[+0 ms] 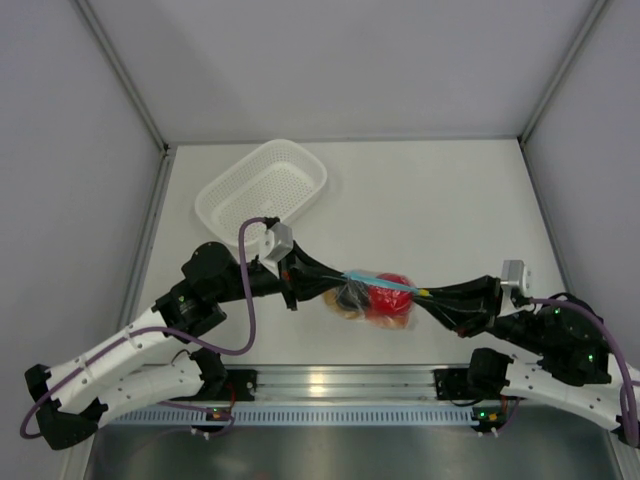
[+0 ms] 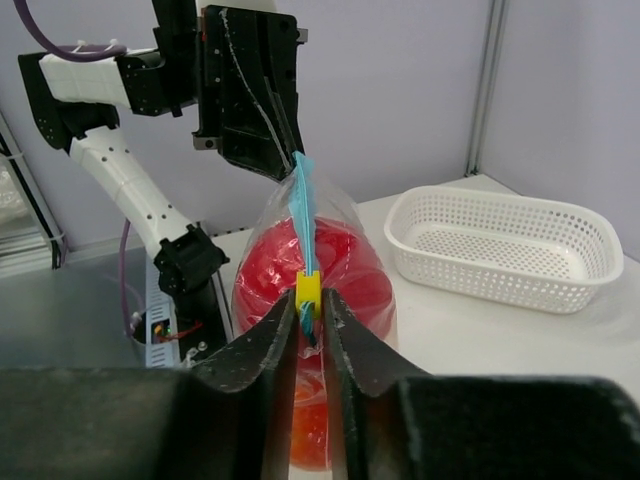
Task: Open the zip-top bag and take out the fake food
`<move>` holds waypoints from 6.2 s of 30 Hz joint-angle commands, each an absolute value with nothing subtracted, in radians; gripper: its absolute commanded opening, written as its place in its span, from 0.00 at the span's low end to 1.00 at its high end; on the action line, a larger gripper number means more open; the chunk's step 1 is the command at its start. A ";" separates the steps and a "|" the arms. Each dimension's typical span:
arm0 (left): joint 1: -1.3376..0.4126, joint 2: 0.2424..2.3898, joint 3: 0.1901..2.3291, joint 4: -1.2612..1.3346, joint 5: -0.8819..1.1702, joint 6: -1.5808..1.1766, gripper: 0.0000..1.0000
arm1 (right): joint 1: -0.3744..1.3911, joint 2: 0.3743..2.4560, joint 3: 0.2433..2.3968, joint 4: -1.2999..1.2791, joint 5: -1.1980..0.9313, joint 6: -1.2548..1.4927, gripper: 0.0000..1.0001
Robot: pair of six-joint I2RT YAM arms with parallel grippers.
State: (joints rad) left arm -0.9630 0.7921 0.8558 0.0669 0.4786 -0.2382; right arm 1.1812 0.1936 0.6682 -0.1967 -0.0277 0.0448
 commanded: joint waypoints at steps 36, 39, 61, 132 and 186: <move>-0.963 0.954 0.784 0.074 0.574 0.031 0.57 | 1.197 0.750 0.999 -0.592 0.006 -0.086 0.00; -0.963 1.003 0.808 0.074 0.610 0.049 0.50 | 1.197 0.778 1.015 -0.612 0.014 -0.089 0.00; -0.965 1.034 0.790 0.138 0.643 0.017 0.00 | 1.197 0.732 0.959 -0.565 0.021 -0.048 0.00; -0.963 1.075 0.824 0.253 0.690 -0.072 0.34 | 1.197 0.683 0.890 -0.476 0.072 0.012 0.00; -0.951 1.160 0.899 0.003 0.726 0.087 0.00 | 1.197 0.554 0.891 -0.466 0.179 0.038 0.00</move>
State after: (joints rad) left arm -0.9577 1.1446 0.8772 0.1177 0.7132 0.0502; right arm 1.1843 0.5762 0.8398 -0.5163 0.1318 0.0456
